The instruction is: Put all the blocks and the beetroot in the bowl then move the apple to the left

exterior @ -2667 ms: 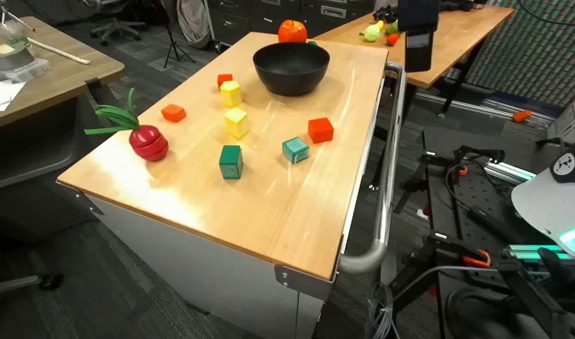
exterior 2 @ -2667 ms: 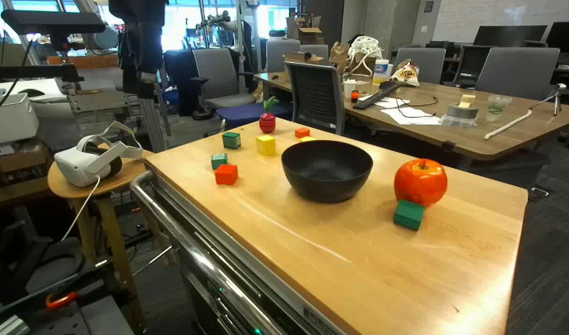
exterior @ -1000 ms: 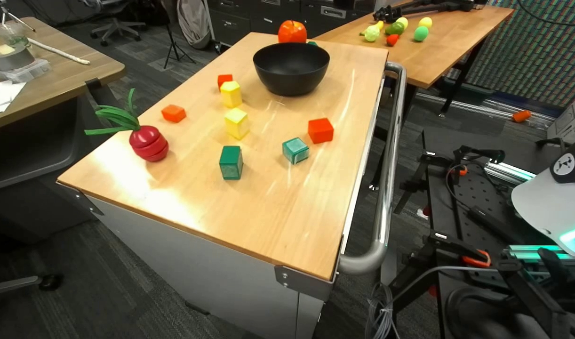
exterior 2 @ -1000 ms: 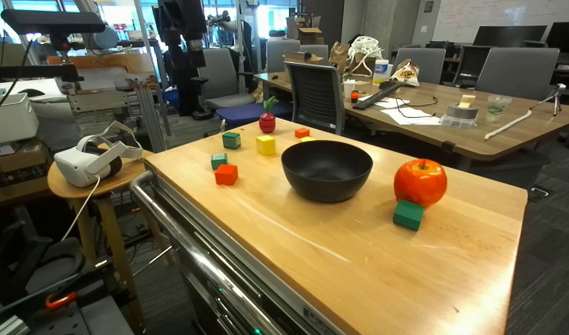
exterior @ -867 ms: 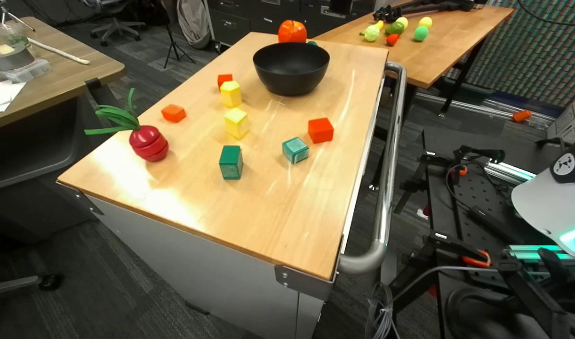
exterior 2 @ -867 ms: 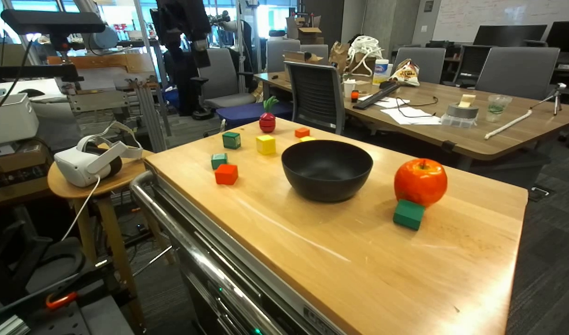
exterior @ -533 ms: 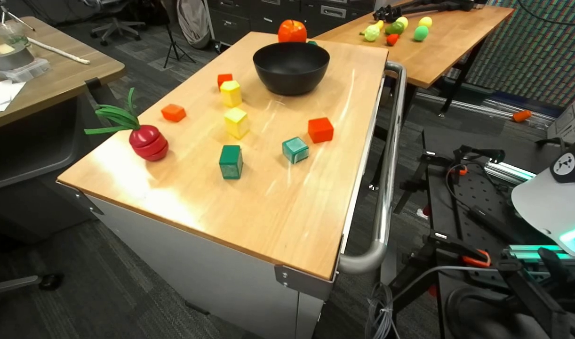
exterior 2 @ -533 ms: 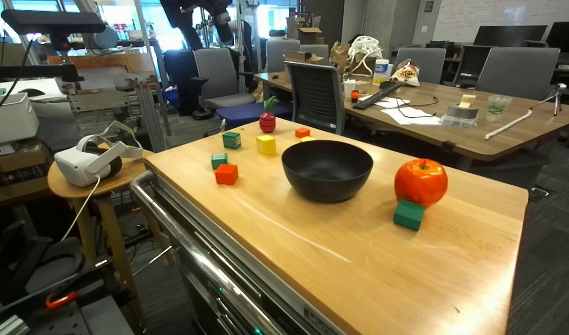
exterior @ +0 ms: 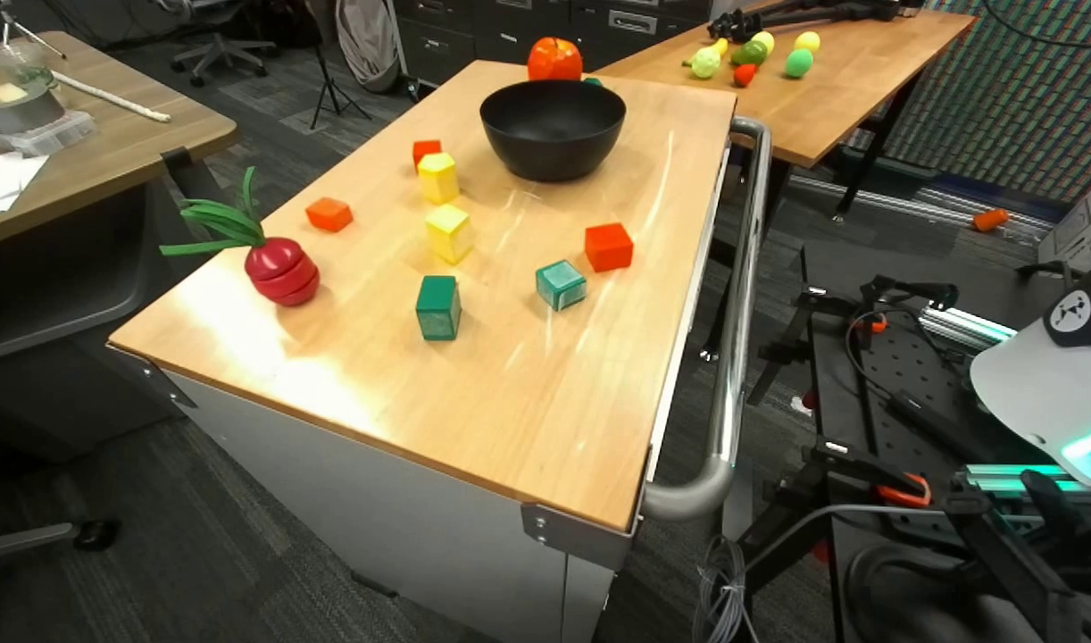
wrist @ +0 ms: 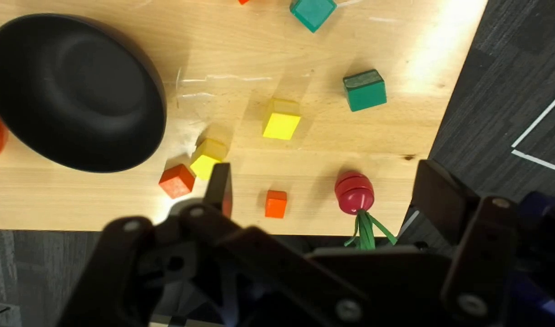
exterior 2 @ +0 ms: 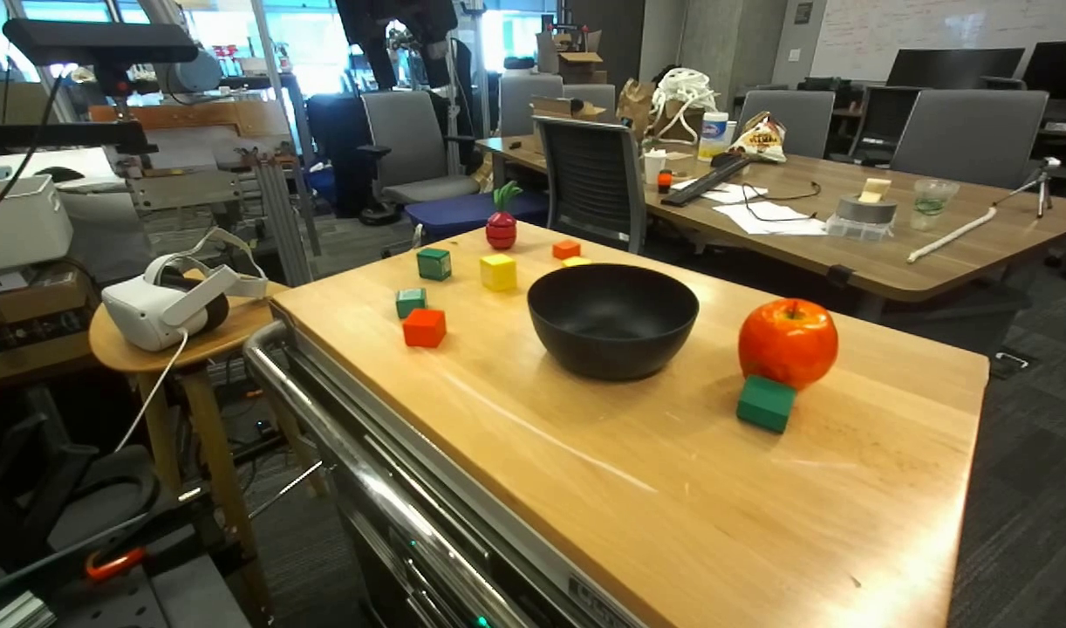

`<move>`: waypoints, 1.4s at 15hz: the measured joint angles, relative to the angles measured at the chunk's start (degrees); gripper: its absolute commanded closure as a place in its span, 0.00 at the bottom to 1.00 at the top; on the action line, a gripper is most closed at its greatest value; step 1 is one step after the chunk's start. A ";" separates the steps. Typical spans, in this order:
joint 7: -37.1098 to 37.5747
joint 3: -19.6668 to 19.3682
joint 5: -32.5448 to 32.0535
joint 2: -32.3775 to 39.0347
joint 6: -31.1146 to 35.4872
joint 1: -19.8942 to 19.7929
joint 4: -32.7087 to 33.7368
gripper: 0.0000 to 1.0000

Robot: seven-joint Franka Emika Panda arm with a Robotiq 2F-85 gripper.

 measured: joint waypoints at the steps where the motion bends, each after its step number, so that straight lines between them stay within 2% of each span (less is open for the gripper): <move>1: 0.03 0.06 -0.39 0.16 0.01 0.00 -0.07 0.00; 5: -4.67 0.12 0.89 3.91 -1.55 0.44 4.18 0.00; 9: -10.30 -1.63 5.06 13.54 -8.11 0.37 15.54 0.00; 12: -10.51 -3.49 6.38 21.54 -11.73 -0.43 24.03 0.00; 17: 1.12 -5.91 5.73 34.79 -12.14 -0.79 37.12 0.00; 21: 7.12 -6.36 4.80 40.11 -12.30 0.16 42.57 0.00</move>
